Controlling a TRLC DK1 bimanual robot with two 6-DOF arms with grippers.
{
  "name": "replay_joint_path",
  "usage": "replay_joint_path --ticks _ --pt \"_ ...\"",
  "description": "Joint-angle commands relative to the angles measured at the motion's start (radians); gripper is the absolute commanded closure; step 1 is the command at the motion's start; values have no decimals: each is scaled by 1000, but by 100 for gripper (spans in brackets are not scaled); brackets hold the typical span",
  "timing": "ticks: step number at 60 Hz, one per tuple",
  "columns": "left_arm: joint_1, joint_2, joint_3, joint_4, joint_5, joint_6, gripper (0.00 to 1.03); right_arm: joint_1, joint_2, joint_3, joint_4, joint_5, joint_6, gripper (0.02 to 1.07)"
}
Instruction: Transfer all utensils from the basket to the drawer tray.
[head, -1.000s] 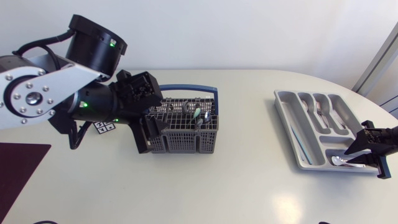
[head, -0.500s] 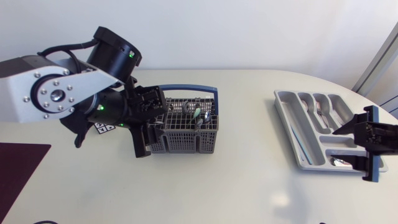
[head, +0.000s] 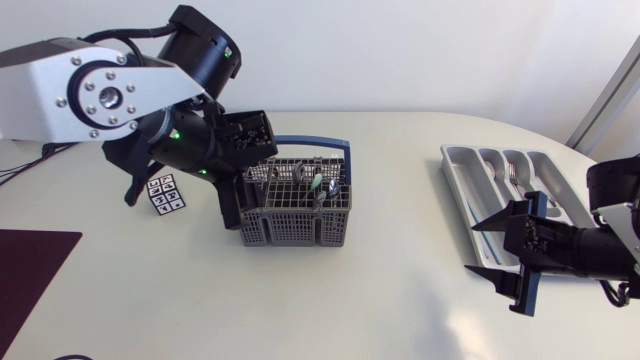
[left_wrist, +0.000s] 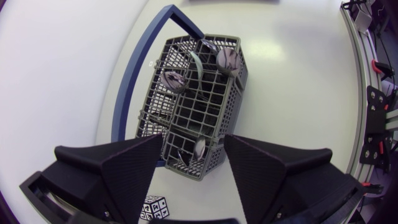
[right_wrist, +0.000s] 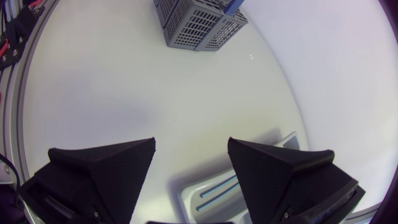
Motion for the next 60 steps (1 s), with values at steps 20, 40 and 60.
replay_joint_path --ticks 20,40,60 --pt "-23 7 -185 183 -139 82 36 26 6 -80 31 -45 31 23" --pt "-31 -3 -249 279 -169 144 47 30 -3 -86 31 -47 32 23" --pt "-37 -13 -271 332 -169 169 81 43 -13 -89 27 -47 41 23"
